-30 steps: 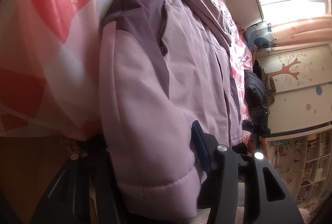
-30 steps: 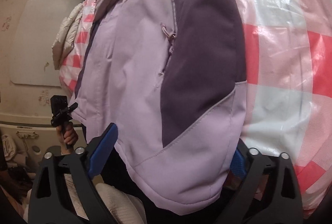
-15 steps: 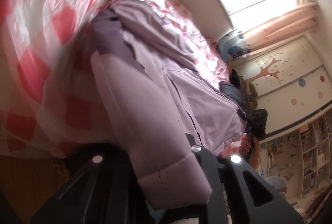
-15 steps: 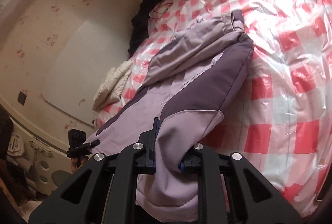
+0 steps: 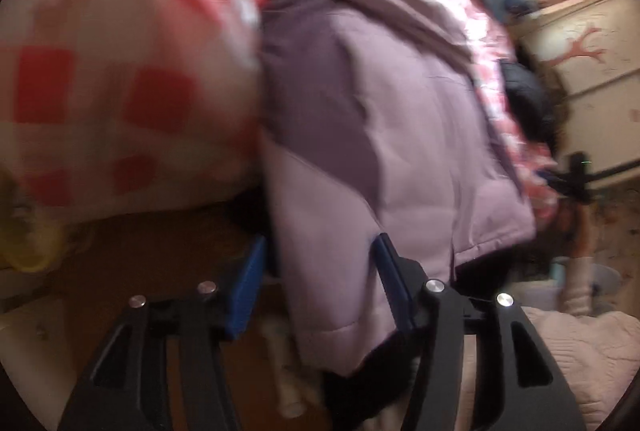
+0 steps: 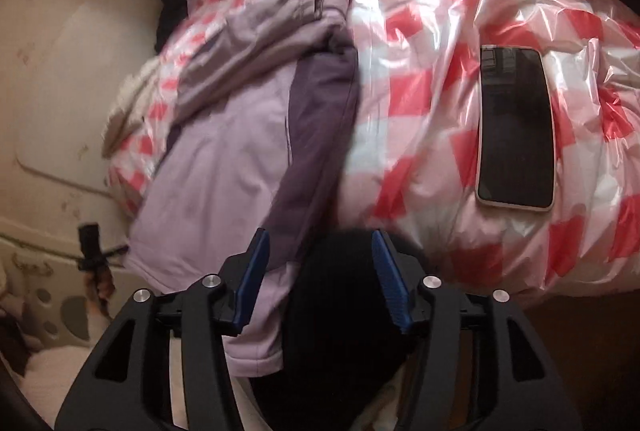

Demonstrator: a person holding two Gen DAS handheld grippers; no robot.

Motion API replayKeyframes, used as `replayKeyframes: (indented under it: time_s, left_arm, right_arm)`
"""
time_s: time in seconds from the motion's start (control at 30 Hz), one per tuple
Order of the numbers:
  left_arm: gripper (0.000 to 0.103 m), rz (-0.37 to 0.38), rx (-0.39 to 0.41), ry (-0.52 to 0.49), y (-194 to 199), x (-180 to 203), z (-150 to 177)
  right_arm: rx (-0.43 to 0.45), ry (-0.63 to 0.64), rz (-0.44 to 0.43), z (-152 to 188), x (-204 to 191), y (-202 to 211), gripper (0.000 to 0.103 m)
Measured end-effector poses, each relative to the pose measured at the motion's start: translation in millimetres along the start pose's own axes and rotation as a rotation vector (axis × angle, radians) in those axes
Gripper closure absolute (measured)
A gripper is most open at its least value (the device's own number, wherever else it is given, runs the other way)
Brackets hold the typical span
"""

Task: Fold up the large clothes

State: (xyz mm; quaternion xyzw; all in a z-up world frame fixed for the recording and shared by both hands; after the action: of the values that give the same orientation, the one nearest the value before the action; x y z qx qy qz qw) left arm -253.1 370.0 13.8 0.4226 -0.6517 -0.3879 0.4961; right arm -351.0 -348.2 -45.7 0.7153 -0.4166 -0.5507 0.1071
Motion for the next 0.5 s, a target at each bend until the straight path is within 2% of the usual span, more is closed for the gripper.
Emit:
replayKeyframes:
  time_s: [0.07,0.1,0.13,0.17,0.23,0.3,0.33,0.43,0.5]
  left_arm:
    - [0.048,-0.141,0.038,0.098,16.5,-29.2,-13.2]
    - [0.048,-0.2,0.079,0.143,28.3,-40.9,-20.8]
    - [0.048,-0.24,0.134,0.185,42.9,-49.3,-33.4]
    - [0.047,-0.248,0.183,0.188,54.8,-50.5,-46.8]
    - [0.037,-0.202,0.29,0.134,68.2,-29.9,-84.3]
    - [0.029,-0.097,0.386,0.047,61.6,7.5,-131.2]
    - [0.027,-0.045,0.409,0.013,50.6,24.0,-154.2]
    - [0.027,0.084,0.449,-0.053,2.6,76.6,-228.1]
    - [0.027,0.138,0.451,-0.035,-40.3,98.3,-283.1]
  right_arm:
    - [0.072,0.055,0.022,-26.9,-13.9,1.2,0.037]
    - [0.098,0.087,0.0,-40.9,-24.7,-4.8,0.033]
    - [0.13,0.114,-0.031,-57.6,-34.1,-14.6,0.025]
    - [0.159,0.142,-0.059,-74.9,-44.6,-27.3,0.022]
    - [0.198,0.185,-0.088,-112.3,-60.2,-62.6,0.021]
    - [0.225,0.194,-0.107,-150.4,-71.5,-107.3,0.021]
    - [0.237,0.199,-0.092,-168.3,-73.5,-136.6,0.021]
    - [0.244,0.238,0.018,-207.5,-80.3,-208.6,0.021]
    - [0.199,0.266,0.207,-228.2,-71.5,-253.2,0.021]
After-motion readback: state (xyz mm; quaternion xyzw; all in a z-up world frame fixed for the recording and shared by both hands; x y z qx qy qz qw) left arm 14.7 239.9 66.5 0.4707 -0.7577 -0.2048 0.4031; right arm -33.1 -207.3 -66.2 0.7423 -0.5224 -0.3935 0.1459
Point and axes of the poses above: each gripper's, at about its wrist camera, not at the fingertips, and y roughly against the way its jaws point, x to its right, z to its underside, the point moved 1 cm from there along -y, roughly the way its jaws point, and after that the axes turned 9 degrees about -z, right-handed, at the moved point
